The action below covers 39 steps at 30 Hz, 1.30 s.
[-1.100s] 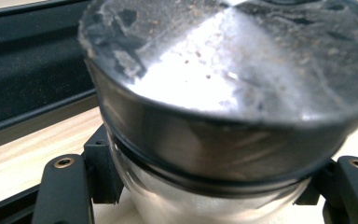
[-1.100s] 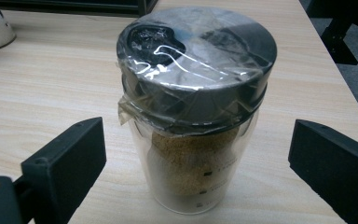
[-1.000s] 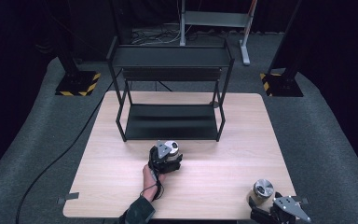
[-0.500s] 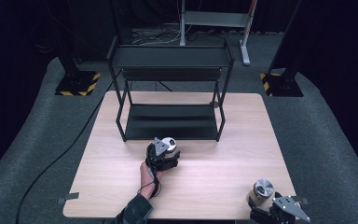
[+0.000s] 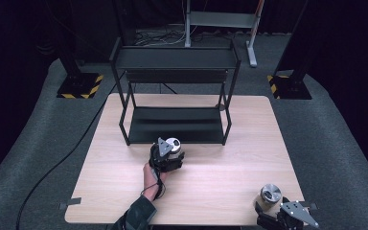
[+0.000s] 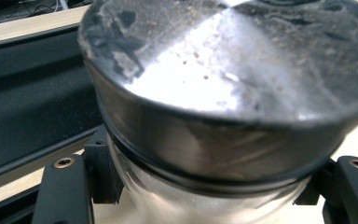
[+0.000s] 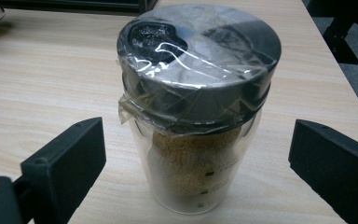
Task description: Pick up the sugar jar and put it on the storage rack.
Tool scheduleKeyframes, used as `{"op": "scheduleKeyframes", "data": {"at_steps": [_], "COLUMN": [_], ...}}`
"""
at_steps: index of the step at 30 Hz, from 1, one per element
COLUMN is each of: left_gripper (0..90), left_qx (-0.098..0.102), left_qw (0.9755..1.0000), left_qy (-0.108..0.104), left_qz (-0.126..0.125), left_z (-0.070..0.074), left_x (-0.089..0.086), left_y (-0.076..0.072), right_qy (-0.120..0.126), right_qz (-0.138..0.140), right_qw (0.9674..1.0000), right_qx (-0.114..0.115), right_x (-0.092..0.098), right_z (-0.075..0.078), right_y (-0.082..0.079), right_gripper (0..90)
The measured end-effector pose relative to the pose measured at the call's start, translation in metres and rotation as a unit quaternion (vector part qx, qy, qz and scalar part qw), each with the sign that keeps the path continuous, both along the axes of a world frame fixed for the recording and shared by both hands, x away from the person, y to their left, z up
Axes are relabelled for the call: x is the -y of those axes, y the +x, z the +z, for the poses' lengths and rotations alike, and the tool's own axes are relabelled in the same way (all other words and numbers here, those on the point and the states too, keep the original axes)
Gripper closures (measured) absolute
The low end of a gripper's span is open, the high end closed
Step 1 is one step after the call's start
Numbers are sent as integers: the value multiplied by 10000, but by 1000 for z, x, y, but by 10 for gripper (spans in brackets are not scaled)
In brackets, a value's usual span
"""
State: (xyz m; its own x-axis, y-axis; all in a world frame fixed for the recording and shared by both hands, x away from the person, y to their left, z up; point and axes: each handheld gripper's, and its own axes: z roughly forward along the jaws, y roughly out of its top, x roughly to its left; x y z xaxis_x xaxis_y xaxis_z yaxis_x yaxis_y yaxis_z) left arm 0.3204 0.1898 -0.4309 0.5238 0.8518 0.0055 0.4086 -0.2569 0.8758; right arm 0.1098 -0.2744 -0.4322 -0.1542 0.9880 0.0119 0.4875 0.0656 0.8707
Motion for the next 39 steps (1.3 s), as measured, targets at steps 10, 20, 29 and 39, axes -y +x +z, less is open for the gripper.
{"op": "scheduleKeyframes", "data": {"at_steps": [10, 20, 29, 39], "left_gripper": [297, 297, 297, 297], "left_qx": [26, 32, 26, 41], "left_qw": [10000, 10000, 10000, 10000], "left_qy": [28, 32, 8, 22], "left_qz": [7, 24, 38, 46], "left_z": [4, 9, 10, 14], "left_x": [1, 0, -1, -1], "left_y": [5, 12, 19, 24], "right_qy": [9, -2, -17, -30], "right_qz": [1, 1, -20, -17], "right_qw": [10000, 10000, 10000, 10000], "right_qx": [-8, -11, 1, 1], "right_x": [0, 0, 0, -1], "right_z": [0, 0, 1, 1], "right_y": [0, 0, -1, -1], "right_gripper": [27, 27, 27, 27]}}
